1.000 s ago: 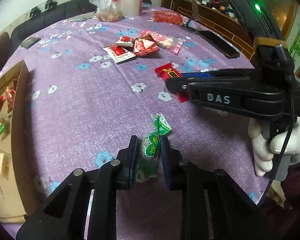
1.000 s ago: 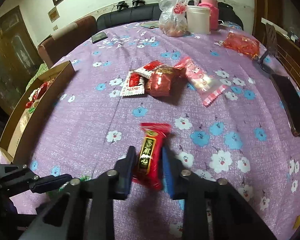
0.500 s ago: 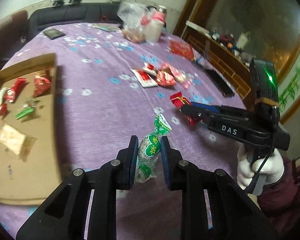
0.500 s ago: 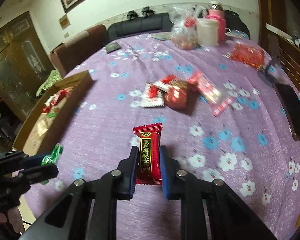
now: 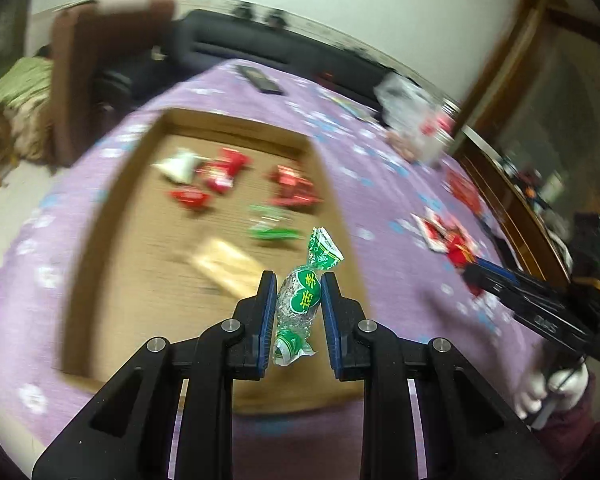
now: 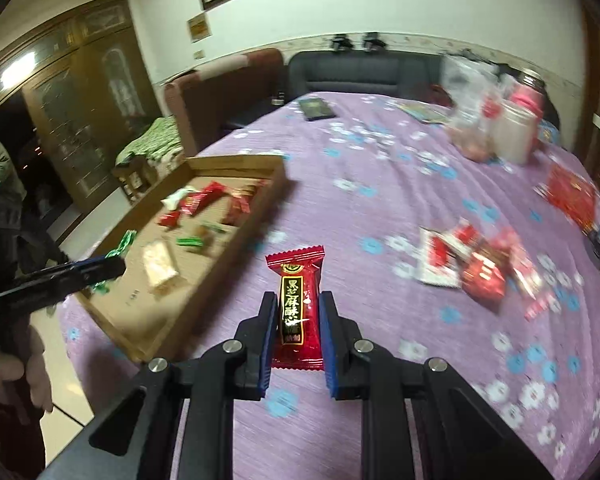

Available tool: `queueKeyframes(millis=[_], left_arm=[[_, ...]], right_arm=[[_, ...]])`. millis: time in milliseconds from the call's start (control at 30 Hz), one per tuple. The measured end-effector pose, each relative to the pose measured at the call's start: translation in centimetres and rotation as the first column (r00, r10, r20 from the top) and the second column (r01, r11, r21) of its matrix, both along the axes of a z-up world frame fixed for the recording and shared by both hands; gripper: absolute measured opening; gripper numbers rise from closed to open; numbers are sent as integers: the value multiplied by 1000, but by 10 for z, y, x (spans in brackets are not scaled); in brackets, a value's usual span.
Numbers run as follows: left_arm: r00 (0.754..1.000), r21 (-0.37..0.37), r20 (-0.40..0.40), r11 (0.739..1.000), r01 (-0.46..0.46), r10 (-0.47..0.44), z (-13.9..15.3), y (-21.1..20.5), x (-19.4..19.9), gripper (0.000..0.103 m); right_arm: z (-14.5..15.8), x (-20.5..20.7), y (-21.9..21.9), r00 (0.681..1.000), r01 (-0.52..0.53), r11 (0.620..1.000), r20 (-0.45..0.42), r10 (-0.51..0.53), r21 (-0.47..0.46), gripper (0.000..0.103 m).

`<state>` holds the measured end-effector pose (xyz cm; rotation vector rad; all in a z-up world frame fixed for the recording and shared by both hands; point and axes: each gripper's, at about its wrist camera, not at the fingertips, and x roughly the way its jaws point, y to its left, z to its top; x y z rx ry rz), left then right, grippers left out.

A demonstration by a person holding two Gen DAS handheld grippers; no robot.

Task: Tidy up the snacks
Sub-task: 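Carry the red candy bar and green candy over the box and release both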

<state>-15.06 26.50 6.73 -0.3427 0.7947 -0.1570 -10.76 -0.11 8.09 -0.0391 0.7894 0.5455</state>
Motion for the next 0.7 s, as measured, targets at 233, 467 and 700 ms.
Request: queueKeyframes(millis=[233,467,700], left_arm=[[992,13,-20,993,-120,121,-7,60,4,22],[987,19,-66,989,-145,146,-17,75,31,22],[984,-28,-83,986,-162,159,-22,80,50,22]], right_arm=[[7,5,60,993,-117,993,-13,117,13,23],[-4,17,111,980,-197,980,-31,197,-24,23],[-33,40,152,968,-239,968,-104,230,-82,23]])
